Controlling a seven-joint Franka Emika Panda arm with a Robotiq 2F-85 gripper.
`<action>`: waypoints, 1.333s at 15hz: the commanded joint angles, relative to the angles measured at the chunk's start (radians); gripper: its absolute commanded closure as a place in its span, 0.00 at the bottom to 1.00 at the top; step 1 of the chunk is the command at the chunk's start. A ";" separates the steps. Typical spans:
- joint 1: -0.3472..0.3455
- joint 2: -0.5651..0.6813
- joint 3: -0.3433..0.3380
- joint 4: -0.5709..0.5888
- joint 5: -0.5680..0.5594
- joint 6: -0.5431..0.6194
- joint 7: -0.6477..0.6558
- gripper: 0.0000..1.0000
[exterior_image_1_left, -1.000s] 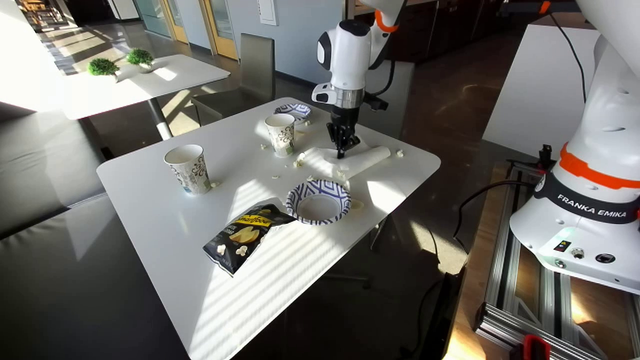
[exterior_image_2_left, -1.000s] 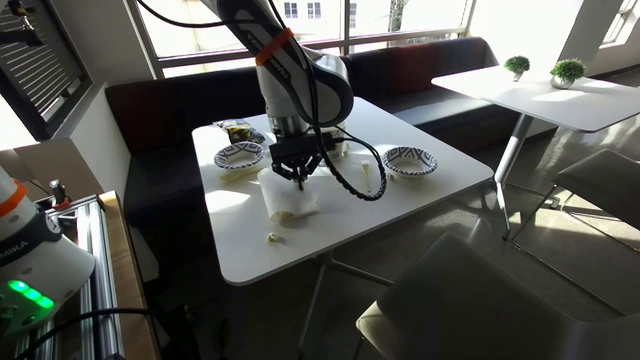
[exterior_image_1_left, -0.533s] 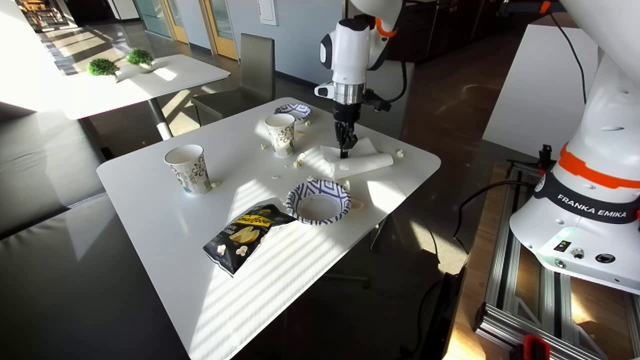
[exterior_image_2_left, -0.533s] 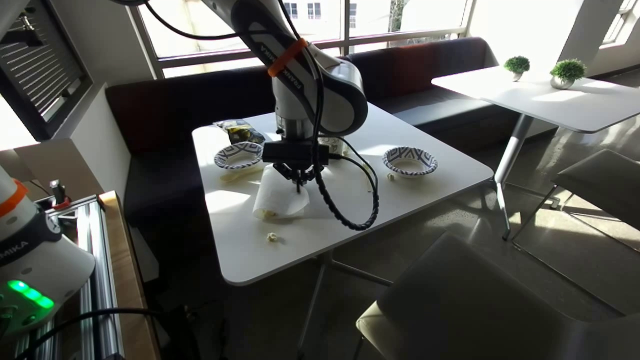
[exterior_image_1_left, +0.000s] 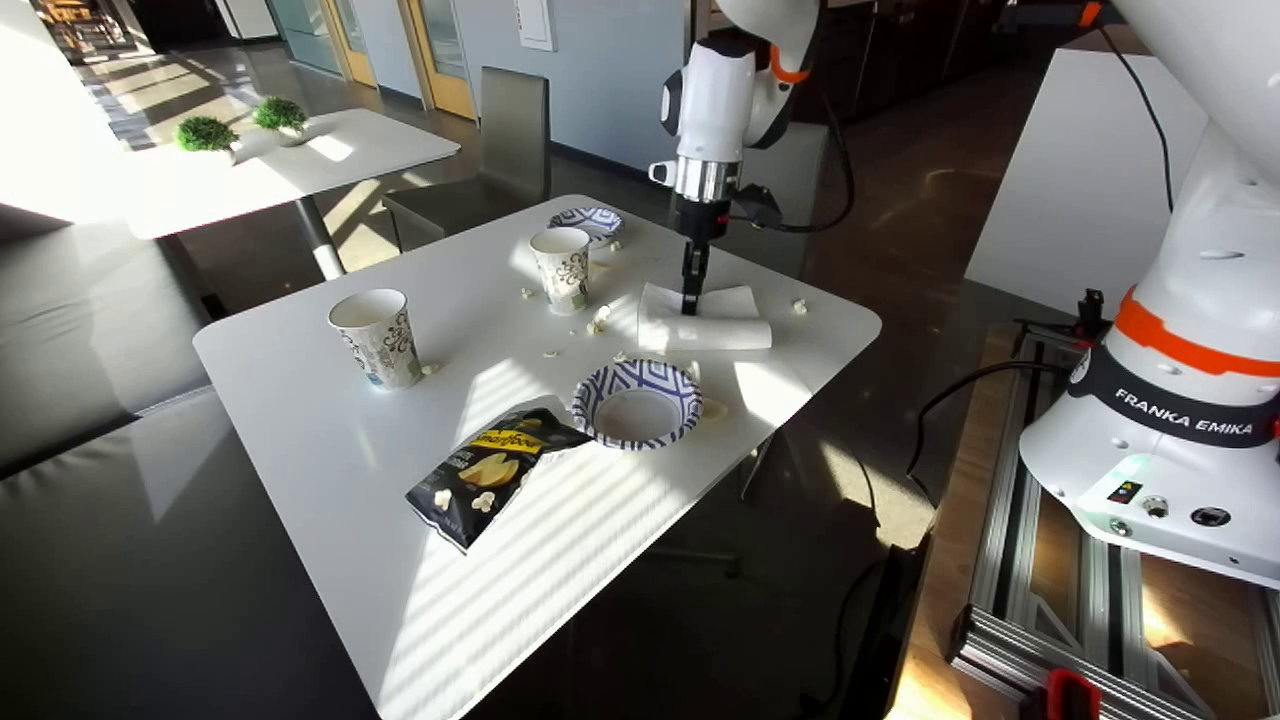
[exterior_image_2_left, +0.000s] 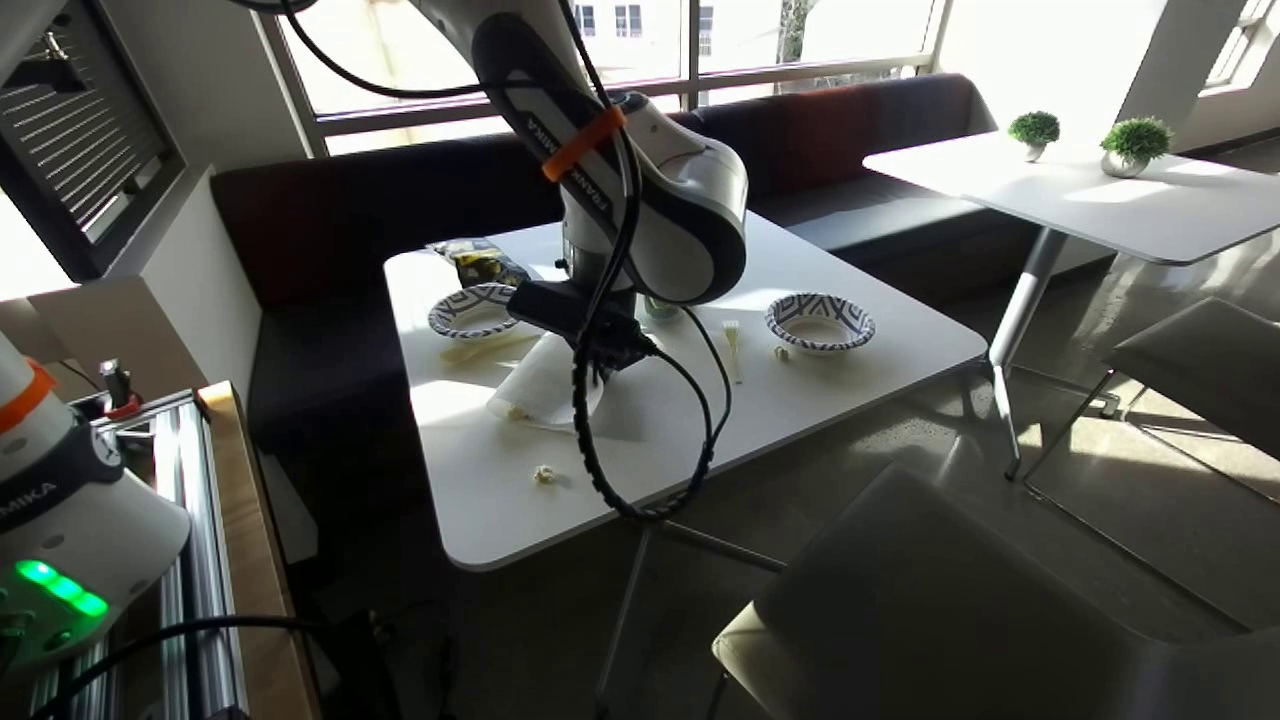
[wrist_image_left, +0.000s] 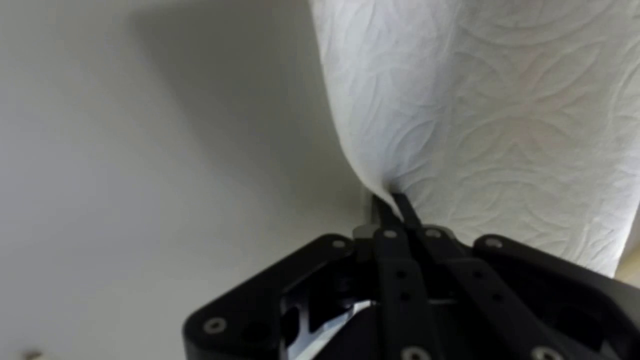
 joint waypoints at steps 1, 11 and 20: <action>-0.042 0.047 0.038 0.005 0.008 0.007 0.088 1.00; -0.057 0.031 0.069 -0.002 -0.012 0.000 0.122 0.83; -0.041 0.006 0.057 -0.017 -0.039 -0.001 0.134 0.85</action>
